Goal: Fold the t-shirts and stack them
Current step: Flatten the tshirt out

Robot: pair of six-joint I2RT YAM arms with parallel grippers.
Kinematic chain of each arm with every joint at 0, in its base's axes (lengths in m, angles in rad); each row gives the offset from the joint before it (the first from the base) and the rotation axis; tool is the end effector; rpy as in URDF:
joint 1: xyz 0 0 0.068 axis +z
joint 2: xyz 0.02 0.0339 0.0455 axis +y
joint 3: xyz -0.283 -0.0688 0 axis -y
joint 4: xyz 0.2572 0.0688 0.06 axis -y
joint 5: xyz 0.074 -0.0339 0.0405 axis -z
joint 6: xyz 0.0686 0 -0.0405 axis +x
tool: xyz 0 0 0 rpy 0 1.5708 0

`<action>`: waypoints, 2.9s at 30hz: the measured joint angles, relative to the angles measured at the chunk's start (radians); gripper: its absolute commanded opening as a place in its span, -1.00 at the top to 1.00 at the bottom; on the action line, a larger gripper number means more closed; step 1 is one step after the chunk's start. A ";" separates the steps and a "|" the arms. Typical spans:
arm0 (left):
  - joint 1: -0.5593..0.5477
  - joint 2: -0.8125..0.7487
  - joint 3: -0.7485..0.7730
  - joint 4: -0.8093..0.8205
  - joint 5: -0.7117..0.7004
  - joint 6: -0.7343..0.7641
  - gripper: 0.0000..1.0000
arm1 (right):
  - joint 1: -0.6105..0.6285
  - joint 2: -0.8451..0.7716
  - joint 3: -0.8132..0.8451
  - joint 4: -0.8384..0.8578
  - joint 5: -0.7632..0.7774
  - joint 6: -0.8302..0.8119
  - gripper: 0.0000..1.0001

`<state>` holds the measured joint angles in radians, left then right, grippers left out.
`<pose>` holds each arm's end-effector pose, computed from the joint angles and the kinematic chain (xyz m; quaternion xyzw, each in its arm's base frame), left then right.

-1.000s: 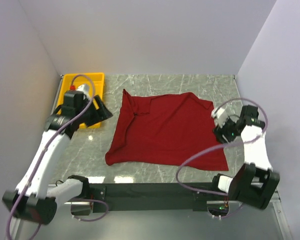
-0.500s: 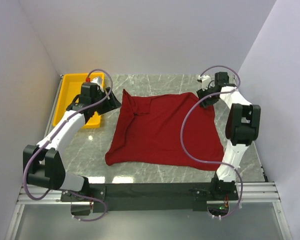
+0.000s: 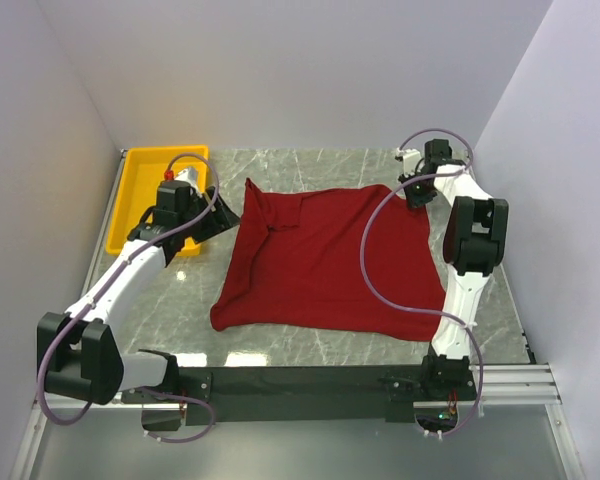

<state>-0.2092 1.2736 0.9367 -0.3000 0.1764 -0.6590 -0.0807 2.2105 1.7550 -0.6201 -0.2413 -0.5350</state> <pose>0.3042 -0.0769 0.2715 -0.1597 0.8759 -0.2600 0.3737 0.5128 -0.0250 0.1576 -0.2455 0.9311 0.0375 0.2672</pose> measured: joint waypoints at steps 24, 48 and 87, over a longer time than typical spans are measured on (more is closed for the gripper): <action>-0.001 -0.014 -0.029 0.036 0.003 -0.003 -0.46 | 0.011 0.082 0.228 0.205 0.357 0.036 -0.48; -0.132 0.650 0.509 0.040 0.042 0.061 -0.20 | -0.007 -0.370 -0.320 0.084 -0.272 0.048 -0.45; -0.224 0.793 0.555 -0.072 -0.285 -0.422 0.88 | -0.033 -0.464 -0.473 0.090 -0.349 0.106 -0.43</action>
<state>-0.4335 2.0663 1.4918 -0.3725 -0.1081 -1.0813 -0.1135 1.7466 1.2819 -0.5301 -0.5903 -0.4290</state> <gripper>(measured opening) 0.147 0.714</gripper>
